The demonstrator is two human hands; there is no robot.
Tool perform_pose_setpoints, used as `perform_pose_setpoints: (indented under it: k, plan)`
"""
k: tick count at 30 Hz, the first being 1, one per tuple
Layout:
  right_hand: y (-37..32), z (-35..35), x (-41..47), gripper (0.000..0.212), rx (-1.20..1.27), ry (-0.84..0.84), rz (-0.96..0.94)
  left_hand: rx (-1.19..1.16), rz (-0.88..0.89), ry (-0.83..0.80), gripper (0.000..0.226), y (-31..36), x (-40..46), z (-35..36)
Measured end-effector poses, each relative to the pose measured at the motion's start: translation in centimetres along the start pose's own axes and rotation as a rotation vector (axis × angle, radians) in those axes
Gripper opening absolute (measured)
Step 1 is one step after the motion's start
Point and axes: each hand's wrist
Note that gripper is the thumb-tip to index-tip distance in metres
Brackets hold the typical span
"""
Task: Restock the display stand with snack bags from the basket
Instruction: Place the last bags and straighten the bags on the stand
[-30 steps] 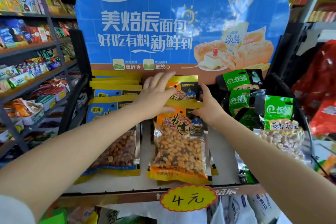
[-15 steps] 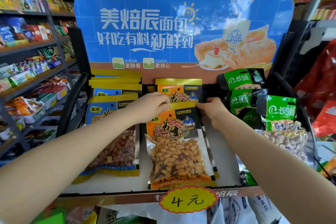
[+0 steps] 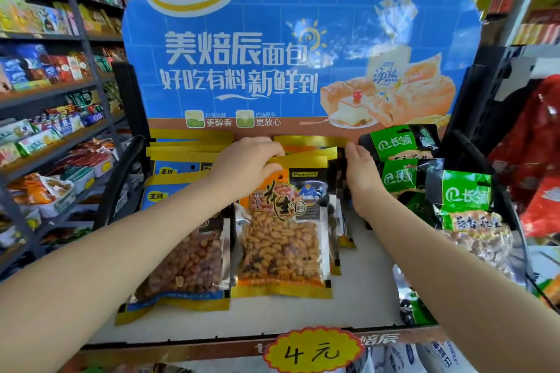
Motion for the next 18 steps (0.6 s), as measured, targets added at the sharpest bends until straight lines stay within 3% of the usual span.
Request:
perform_pose_setpoints:
  k: [2, 4, 6, 7, 10, 13, 18]
  plan:
    - [-0.1, -0.2, -1.5, 0.043, -0.124, 0.000, -0.188, -0.056, -0.010, -0.004, 0.025, -0.4, -0.6, 0.3]
    - [0.1, -0.6, -2.9, 0.036, -0.224, -0.088, -0.311, -0.141, -0.011, -0.009, 0.022, -0.7, -1.2, 0.5]
    - [0.0, -0.7, -3.8, 0.020, -0.241, -0.241, -0.237, -0.199, -0.014, -0.012, 0.018, -0.8, -1.7, 0.3]
    - [0.1, -0.8, -3.8, 0.024, -0.258, -0.256, -0.222, -0.203, -0.015, -0.016, 0.015, -0.9, -2.0, 0.3]
    - [-0.2, -1.5, -3.4, 0.034, -0.269, -0.097, -0.271, -0.151, -0.048, -0.026, 0.009, -1.7, -2.8, 0.4]
    - [-1.4, -1.9, -3.4, 0.036, -0.182, 0.125, -0.319, -0.130, -0.075, -0.135, 0.010, -2.4, -4.1, 0.7]
    - [-5.2, -1.8, -5.4, 0.029, -0.322, 0.374, -0.528, -0.285, 0.136, -0.207, 0.009, -2.5, -5.0, -1.3]
Point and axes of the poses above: each hand's wrist, its own x-axis towards the middle knuckle, its own z-axis out of the palm, y = z × x, and after that the axes turned 11 degrees about x, right-handed
